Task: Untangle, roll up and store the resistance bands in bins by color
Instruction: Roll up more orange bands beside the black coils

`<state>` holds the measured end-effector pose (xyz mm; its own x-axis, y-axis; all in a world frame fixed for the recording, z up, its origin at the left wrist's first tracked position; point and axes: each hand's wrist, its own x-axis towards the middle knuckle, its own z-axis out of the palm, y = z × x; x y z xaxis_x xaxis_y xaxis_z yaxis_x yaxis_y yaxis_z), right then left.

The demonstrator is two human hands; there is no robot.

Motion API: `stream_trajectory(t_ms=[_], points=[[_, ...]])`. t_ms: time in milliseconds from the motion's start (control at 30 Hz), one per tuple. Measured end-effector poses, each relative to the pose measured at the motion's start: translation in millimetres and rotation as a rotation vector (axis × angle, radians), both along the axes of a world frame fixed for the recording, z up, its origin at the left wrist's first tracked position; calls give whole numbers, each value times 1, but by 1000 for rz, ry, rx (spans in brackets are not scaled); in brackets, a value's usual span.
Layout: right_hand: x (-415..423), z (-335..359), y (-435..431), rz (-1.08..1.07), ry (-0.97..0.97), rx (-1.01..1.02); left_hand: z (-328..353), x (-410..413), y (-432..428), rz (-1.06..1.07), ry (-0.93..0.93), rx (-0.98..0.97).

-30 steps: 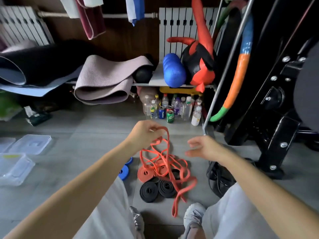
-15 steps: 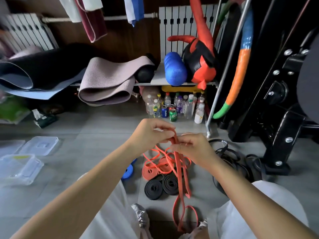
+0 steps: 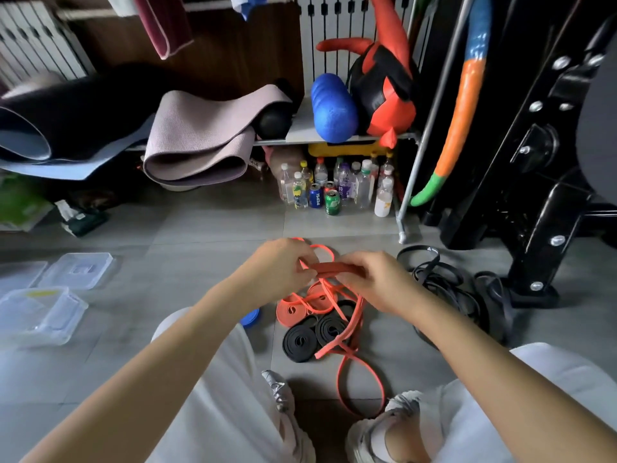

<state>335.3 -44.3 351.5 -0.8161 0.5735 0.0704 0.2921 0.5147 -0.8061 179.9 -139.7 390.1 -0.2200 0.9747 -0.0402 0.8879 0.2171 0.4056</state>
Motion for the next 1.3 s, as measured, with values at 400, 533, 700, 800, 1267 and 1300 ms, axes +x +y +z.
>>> stream_trajectory(t_ms=[400, 533, 700, 800, 1267, 1300], points=[[2, -3, 1, -7, 53, -97, -13, 15, -1, 64, -112, 112], [9, -8, -2, -54, 181, -226, -9, 10, -7, 116, -519, 143], [8, -16, -22, -119, 299, -372, -23, 19, -11, 231, -1044, 285], [9, -20, -31, -168, 416, -481, -32, 31, -11, 244, -1435, 348], [17, -33, -17, -107, 37, -22, -26, 20, -12, 54, -342, 158], [17, -31, -17, -89, 19, -10, -22, 20, -13, 39, -295, 143]])
